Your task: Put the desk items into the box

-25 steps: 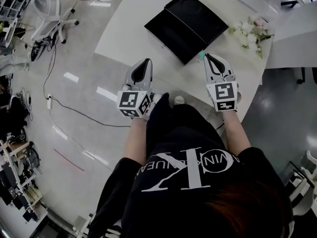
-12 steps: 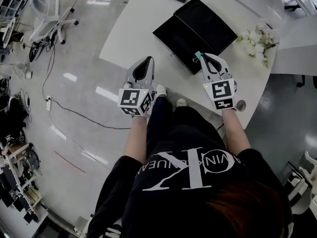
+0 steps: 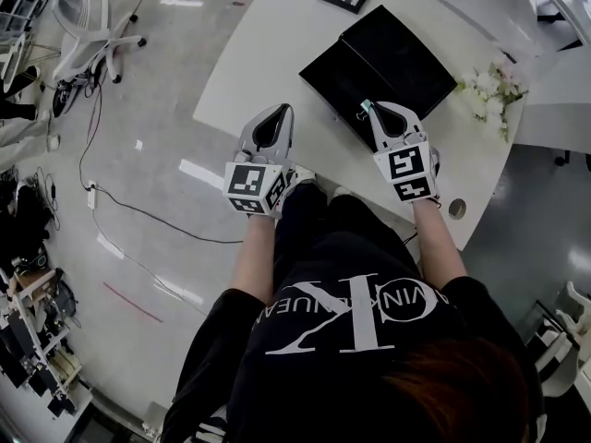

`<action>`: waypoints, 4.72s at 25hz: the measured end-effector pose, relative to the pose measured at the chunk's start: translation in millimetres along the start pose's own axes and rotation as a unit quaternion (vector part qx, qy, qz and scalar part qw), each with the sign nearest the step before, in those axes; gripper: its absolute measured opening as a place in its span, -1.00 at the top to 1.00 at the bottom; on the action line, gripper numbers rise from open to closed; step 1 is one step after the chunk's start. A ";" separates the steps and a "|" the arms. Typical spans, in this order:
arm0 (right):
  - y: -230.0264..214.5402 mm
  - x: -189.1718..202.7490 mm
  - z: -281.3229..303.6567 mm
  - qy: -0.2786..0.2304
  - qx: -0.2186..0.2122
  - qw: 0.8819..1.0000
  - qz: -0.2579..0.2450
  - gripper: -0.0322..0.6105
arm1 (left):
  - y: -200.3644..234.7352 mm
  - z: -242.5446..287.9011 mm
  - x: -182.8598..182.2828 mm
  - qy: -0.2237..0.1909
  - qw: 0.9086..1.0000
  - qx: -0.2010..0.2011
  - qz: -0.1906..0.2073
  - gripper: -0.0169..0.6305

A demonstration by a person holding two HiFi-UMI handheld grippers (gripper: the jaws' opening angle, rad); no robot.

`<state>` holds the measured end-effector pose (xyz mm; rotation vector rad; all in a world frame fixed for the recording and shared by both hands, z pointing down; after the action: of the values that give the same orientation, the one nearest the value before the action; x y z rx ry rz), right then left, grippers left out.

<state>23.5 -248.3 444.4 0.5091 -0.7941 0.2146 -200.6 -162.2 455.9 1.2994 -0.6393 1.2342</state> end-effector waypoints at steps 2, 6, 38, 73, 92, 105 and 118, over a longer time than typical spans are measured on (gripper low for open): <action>-0.1 -2.3 7.8 0.010 -0.006 1.000 -0.004 0.85 | 5.0 2.3 -1.4 0.002 1.000 0.000 0.000 0.91; -3.5 -7.7 21.0 0.031 -0.012 0.999 -0.022 0.85 | 14.5 6.4 -4.3 0.004 1.000 -0.001 -0.001 0.91; -3.7 -19.3 62.2 0.114 -0.045 0.987 -0.101 0.84 | 42.9 12.9 -9.9 0.005 1.000 -0.013 -0.016 0.91; -4.0 -6.9 15.4 0.037 -0.064 0.997 0.020 0.84 | 8.9 -5.5 -9.2 -0.013 1.000 -0.016 -0.011 0.91; -18.7 4.1 -37.2 -0.035 -0.025 0.996 0.082 0.84 | -21.8 -15.4 -12.7 -0.031 0.999 -0.012 0.004 0.91; -31.9 7.5 -62.2 -0.068 0.002 0.993 0.100 0.84 | -34.6 -18.7 -18.3 -0.043 0.999 -0.012 0.009 0.91; -39.7 7.3 -74.3 -0.096 0.015 0.990 0.105 0.85 | -41.2 -20.1 -25.8 -0.056 0.998 -0.015 0.016 0.91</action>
<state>89.6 -244.3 391.9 0.4780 -1.0343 0.3766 -175.8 -144.1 413.1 1.3440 -0.7591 1.1799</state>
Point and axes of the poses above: the fingertips, and each gripper's own axes: z forward along the fingers, y to its left, x out of its underside, the point moved 9 cm from there along -z, backward along the fingers, and after that the axes turned 11 degrees about -z, right-handed, at the moved point
